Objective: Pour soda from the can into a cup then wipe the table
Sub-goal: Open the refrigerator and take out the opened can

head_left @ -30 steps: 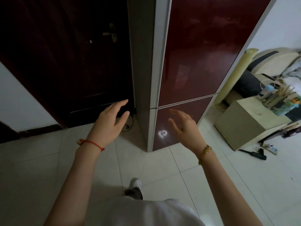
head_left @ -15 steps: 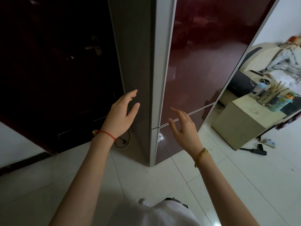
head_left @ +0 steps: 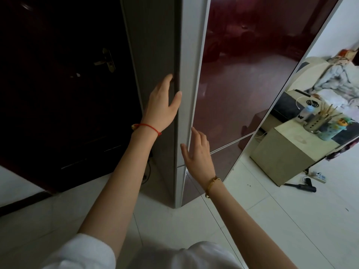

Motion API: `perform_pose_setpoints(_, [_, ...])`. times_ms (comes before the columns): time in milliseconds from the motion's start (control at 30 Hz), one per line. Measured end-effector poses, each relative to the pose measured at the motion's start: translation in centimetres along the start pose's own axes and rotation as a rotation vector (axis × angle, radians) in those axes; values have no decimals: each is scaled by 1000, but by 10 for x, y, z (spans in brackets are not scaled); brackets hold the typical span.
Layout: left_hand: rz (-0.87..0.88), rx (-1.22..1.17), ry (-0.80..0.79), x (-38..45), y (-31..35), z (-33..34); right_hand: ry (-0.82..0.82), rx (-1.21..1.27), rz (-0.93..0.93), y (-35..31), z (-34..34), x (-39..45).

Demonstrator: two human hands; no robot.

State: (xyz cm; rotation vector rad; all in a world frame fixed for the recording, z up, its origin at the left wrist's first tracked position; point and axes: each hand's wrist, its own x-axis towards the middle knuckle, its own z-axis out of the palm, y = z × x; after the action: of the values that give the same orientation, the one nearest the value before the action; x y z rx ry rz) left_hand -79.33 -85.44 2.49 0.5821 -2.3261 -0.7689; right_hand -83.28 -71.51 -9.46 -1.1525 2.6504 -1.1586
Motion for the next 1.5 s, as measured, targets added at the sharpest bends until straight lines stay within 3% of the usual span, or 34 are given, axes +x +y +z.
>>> perform_pose_setpoints(433, [1,55,70,9,7,15,14,35,-8,5,21,19])
perform_pose_setpoints(667, [68,59,87,3,7,13,107,43,-38,2,18,14])
perform_pose_setpoints(933, [356,-181,120,-51,38,27,448,146,10,10,-7,-30])
perform_pose_setpoints(1233, [666,-251,101,-70,72,58,667,48,45,38,-59,-69])
perform_pose_setpoints(1500, [606,-331,72,-71,81,80,753,-148,99,55,-89,-101])
